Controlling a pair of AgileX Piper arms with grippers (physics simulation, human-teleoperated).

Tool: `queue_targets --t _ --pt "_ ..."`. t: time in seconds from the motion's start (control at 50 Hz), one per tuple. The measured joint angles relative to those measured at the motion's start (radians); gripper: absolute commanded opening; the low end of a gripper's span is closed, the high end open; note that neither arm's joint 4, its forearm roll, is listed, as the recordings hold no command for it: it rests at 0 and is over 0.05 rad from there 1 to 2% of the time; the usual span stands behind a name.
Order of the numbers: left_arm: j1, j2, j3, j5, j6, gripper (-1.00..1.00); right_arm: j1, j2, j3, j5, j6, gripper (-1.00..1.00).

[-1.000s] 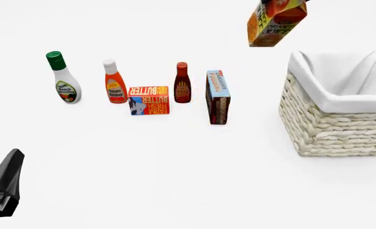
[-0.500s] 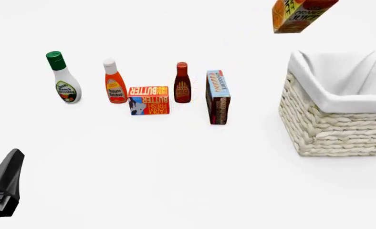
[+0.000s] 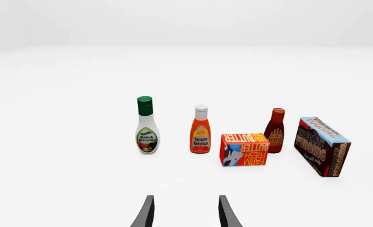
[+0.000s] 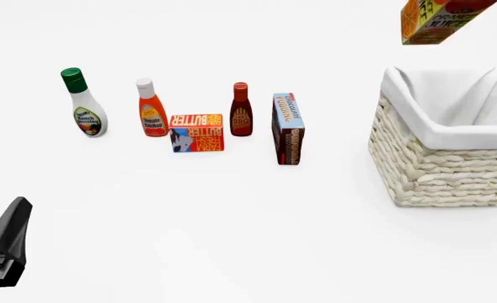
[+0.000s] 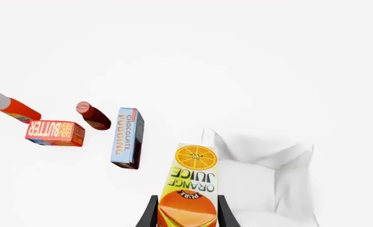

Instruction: Pick the orange juice and place it in the basket.

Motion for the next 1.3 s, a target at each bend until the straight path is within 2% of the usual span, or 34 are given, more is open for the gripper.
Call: queue_targets --t 0.66,1.3 --pt "0.0 0.0 0.0 0.0 0.0 1.0 -0.139 -0.082 0.103 0.0 -0.035 -1.0" --pt "0.0 0.0 0.0 0.0 0.0 1.0 -0.186 -0.065 0.169 0.0 0.04 -1.0"
